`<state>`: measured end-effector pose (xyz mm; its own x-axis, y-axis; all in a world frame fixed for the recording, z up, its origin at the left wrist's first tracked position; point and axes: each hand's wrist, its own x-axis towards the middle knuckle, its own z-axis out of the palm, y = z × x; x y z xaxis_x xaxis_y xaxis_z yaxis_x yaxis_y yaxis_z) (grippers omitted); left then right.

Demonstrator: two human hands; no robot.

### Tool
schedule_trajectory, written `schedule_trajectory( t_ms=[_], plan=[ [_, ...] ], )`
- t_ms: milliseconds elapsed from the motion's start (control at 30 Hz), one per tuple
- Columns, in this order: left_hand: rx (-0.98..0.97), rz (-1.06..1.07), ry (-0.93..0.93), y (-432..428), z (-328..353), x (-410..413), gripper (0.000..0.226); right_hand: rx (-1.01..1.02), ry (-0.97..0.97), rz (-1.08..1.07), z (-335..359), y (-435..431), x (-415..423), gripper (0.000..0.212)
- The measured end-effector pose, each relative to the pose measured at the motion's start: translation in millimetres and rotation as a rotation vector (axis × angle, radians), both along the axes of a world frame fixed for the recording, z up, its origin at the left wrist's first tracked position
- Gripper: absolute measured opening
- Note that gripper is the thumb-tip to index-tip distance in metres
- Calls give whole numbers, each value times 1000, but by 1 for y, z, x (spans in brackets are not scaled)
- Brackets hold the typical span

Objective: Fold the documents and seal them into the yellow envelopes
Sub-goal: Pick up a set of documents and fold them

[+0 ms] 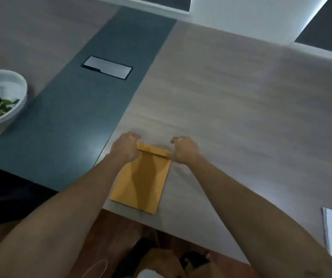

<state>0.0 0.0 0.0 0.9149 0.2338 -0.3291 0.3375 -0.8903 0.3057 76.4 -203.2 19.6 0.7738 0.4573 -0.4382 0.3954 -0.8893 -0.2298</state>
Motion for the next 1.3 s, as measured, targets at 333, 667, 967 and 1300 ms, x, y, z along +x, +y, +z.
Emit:
schedule_trajectory(
  t_ms=[333, 667, 967, 1300],
  plan=[
    [117, -124, -69, 25, -29, 11, 46, 71, -106, -6, -32, 2, -24, 37],
    [119, -273, -138, 27, -30, 27, 27, 264, -149, -207, -42, -4, -22, 22],
    [-419, -126, -126, -35, -24, 42, 14, 576, -87, -714, -29, -74, -21, 15],
    [-516, -90, -76, -195, -29, 52, 20, 556, -91, -1064, -30, -210, -43, 20]
  ],
)
